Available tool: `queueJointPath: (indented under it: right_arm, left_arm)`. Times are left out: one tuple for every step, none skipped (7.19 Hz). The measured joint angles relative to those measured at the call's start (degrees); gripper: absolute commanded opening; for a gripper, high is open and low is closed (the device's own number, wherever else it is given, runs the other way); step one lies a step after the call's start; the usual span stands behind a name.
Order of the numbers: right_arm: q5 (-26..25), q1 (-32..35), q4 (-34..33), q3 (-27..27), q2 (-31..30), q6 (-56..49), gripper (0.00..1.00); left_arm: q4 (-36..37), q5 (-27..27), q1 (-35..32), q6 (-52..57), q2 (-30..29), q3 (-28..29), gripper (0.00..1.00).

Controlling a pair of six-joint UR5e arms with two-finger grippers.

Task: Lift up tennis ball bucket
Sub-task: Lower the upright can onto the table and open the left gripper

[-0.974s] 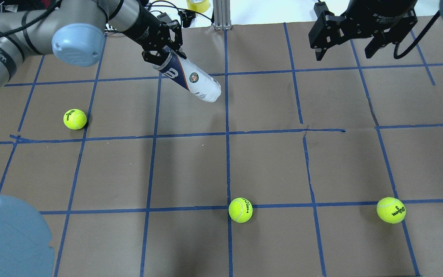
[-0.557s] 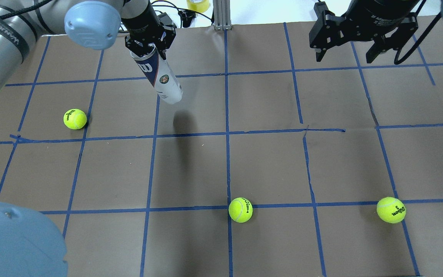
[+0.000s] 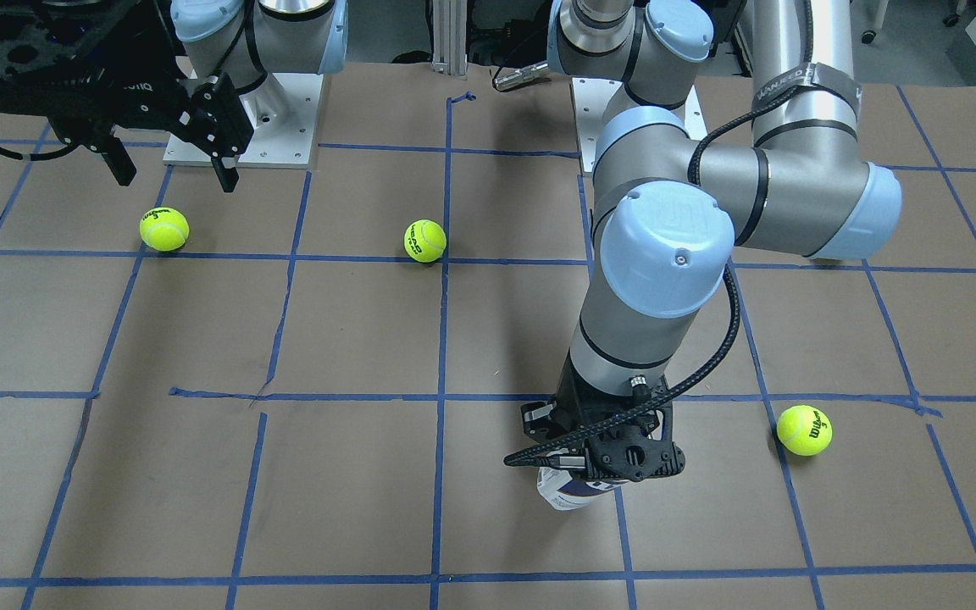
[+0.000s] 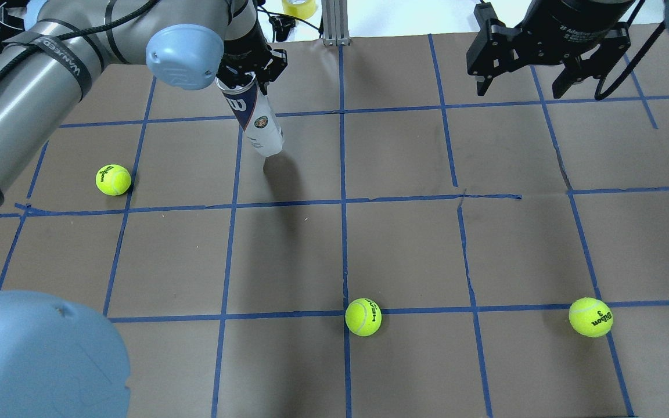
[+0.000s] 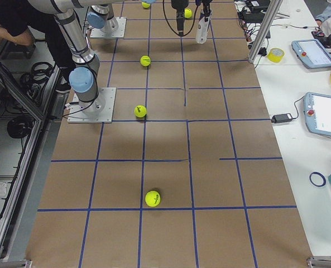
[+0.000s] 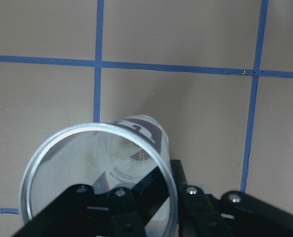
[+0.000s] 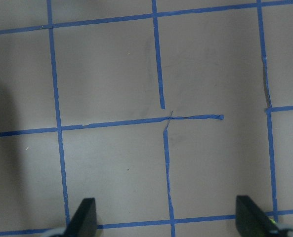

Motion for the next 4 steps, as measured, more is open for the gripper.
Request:
queueJointPath:
  right_arm:
    - [0.0, 0.0, 0.1, 0.0, 0.0, 0.0, 1.00]
    - [0.0, 0.0, 0.1, 0.0, 0.0, 0.0, 1.00]
    - [0.0, 0.0, 0.1, 0.0, 0.0, 0.0, 1.00]
    - [0.0, 0.0, 0.1, 0.0, 0.0, -0.1, 1.00]
  left_arm:
    - [0.2, 0.0, -0.4, -0.7, -0.3, -0.3, 0.05]
    - [0.3, 0.0, -0.7, -1.5, -0.5, -0.9, 0.07]
    - [0.5, 0.0, -1.0, -2.0, -0.5, -1.5, 0.25]
    - [0.6, -0.1, -1.3, -2.2, -0.5, -1.8, 0.61]
